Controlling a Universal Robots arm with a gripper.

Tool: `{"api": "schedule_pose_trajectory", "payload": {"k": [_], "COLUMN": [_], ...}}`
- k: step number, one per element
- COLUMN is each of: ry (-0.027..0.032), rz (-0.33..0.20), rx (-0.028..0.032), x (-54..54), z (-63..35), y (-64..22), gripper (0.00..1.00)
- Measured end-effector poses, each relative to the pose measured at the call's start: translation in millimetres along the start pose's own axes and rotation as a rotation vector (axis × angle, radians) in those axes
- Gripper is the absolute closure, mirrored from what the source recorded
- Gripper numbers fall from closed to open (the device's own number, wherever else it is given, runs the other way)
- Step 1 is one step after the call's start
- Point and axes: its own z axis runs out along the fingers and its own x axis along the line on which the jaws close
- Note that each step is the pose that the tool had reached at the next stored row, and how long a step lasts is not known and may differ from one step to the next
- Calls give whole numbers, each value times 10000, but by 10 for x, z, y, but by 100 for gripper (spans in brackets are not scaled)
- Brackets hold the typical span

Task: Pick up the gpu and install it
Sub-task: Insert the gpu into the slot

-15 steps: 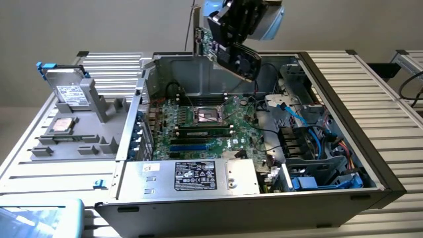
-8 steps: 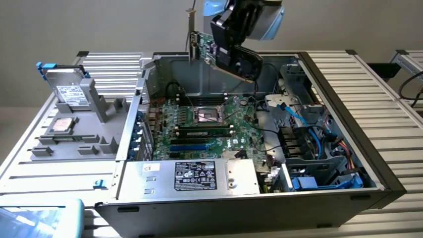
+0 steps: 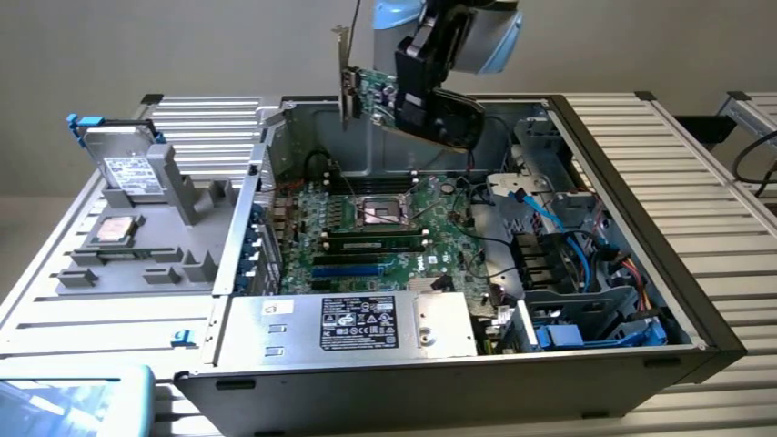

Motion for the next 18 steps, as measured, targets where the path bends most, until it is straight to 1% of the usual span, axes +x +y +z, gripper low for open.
{"api": "schedule_pose_trajectory", "payload": {"k": [3, 5, 12, 18], "ry": [70, 107, 238, 403], "rz": [-534, -897, -2160, -3250], "rx": [30, 38, 45, 64], "x": [0, 0, 0, -1], "z": [11, 18, 33, 49], "y": [-1, -2, -4, -7], "gripper": [71, 71, 71, 71]}}
